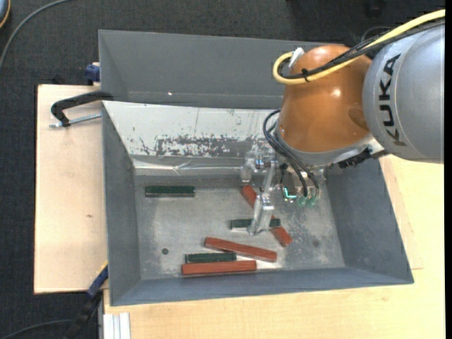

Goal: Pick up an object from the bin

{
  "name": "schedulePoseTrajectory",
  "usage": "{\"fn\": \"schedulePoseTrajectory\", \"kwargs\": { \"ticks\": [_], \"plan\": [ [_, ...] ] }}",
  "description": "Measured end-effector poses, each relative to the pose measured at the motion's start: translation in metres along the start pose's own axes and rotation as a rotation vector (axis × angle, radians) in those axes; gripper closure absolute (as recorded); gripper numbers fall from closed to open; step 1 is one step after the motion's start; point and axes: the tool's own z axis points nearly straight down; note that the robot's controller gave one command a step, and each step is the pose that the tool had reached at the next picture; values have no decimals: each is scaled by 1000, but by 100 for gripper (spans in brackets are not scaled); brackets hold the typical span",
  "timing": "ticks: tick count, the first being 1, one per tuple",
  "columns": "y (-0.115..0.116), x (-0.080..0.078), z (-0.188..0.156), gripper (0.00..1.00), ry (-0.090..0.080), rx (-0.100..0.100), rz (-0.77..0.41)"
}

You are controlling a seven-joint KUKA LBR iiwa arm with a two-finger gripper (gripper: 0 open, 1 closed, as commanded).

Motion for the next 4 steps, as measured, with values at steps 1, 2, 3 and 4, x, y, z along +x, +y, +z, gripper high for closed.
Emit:
{"fn": "schedulePoseTrajectory", "kwargs": {
  "ticks": [1, 2, 3, 4],
  "plan": [
    [-13, -8, 149, 0, -2, 0, -334],
    [16, 0, 123, 0, -14, -1, -363],
    [-9, 3, 150, 0, -6, 0, -271],
    [-62, -21, 149, 0, -14, 3, -204]
  ]
}}
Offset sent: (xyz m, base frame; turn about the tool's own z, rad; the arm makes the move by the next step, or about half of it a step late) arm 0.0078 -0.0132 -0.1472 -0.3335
